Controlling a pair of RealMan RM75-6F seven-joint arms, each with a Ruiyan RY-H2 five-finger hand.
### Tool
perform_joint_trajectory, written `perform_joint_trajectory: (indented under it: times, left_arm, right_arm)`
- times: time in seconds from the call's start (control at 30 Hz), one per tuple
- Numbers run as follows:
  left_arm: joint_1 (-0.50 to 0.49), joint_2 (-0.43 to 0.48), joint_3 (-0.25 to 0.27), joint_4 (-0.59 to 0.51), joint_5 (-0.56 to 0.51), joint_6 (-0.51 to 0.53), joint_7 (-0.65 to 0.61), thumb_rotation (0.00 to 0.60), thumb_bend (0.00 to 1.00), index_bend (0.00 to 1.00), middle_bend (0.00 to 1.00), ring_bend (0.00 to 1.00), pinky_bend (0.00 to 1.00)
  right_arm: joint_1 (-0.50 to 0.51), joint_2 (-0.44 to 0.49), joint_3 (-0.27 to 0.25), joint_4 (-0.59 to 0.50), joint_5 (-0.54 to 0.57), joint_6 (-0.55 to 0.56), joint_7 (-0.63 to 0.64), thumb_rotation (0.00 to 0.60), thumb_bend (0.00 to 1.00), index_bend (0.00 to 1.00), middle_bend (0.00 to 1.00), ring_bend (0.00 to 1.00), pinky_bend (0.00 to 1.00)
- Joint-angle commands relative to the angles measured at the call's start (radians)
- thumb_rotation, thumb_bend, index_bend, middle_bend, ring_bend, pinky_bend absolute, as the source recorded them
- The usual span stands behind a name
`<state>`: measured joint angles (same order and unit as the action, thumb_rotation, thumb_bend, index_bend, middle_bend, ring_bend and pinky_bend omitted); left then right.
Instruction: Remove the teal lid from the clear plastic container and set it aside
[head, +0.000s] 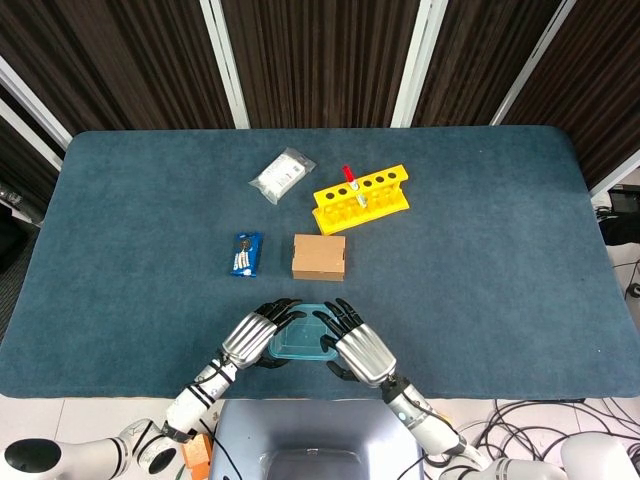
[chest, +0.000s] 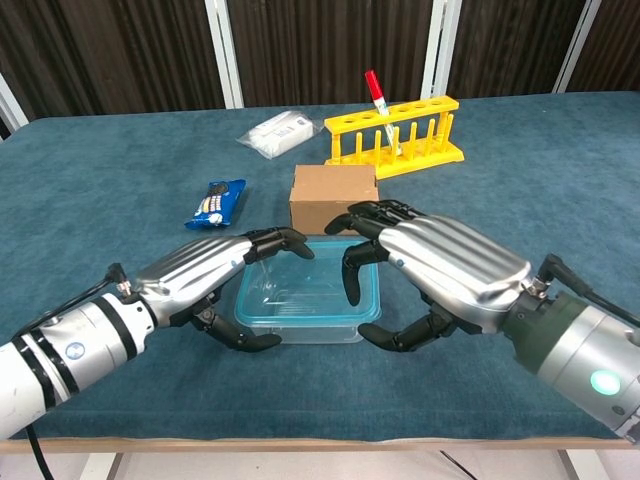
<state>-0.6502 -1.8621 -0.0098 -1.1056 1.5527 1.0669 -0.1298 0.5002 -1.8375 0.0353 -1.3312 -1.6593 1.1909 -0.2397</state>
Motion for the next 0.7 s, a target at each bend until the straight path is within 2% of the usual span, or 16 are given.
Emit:
perform_joint_trajectory:
  times: [0.03,0.7]
  left_arm:
    - [0.0,0.001,0.001,0.0,0.0,-0.002,0.001,0.6,0.28,0.62,0.54,0.28,0.39]
    - [-0.001,0.002,0.006,0.007,0.003,-0.006,0.004,0.6,0.29,0.66,0.57,0.3,0.4]
  right_arm:
    - [0.002,-0.002,0.001,0.0,0.003,0.0,-0.005,0.6,0.25,0.54,0.12,0.0,0.0]
    - [0.009,0.016,0.011,-0.029,0.03,0.012,-0.012,0.6,0.25,0.54,0.12,0.0,0.0]
